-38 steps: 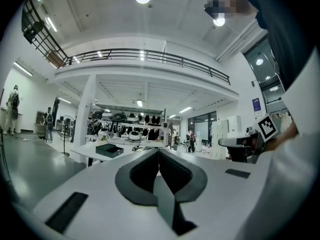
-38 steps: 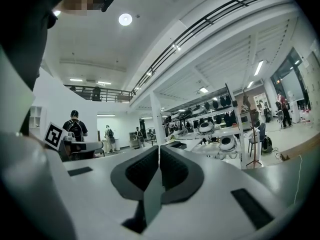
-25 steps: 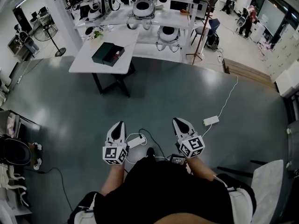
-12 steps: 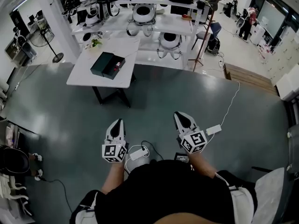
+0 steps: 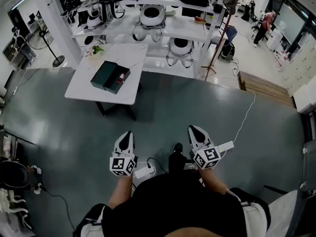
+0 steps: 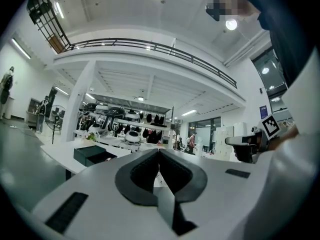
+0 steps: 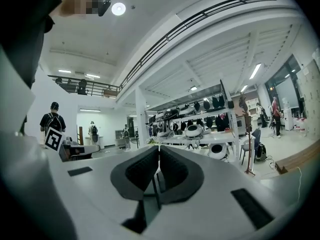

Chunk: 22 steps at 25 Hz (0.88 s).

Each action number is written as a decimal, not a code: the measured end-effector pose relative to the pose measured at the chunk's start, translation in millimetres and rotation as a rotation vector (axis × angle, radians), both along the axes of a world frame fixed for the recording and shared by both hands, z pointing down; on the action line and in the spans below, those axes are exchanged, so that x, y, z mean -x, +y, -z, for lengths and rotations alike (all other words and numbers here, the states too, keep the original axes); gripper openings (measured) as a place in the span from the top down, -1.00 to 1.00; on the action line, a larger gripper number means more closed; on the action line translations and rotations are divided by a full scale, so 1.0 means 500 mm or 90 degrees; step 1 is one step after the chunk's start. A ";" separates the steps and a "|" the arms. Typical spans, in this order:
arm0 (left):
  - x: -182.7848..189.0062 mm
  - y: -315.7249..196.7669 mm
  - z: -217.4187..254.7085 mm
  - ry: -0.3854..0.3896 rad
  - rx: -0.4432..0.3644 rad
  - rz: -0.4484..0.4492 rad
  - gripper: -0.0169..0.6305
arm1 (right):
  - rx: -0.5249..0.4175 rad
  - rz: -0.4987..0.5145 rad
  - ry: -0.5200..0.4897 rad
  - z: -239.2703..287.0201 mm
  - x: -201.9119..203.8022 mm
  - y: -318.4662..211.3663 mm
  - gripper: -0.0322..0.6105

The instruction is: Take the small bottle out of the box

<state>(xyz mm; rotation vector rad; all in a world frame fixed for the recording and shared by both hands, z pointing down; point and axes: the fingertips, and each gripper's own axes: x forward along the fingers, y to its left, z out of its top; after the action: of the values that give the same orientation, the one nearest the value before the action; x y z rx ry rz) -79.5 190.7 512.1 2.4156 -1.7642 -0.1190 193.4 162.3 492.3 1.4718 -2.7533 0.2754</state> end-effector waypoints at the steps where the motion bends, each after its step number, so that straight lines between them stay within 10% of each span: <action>1: 0.002 -0.021 -0.006 -0.003 0.003 0.006 0.90 | -0.003 0.006 -0.003 -0.005 0.001 -0.027 0.79; 22: -0.033 -0.546 0.075 -0.037 -0.006 0.183 0.90 | -0.011 0.241 -0.049 -0.013 0.019 -0.674 0.79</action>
<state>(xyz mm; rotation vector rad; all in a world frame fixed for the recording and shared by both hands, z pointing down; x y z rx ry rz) -63.0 -82.1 474.6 2.1768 -2.1316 -0.0898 183.8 -174.6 498.9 0.9283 -3.0225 0.3052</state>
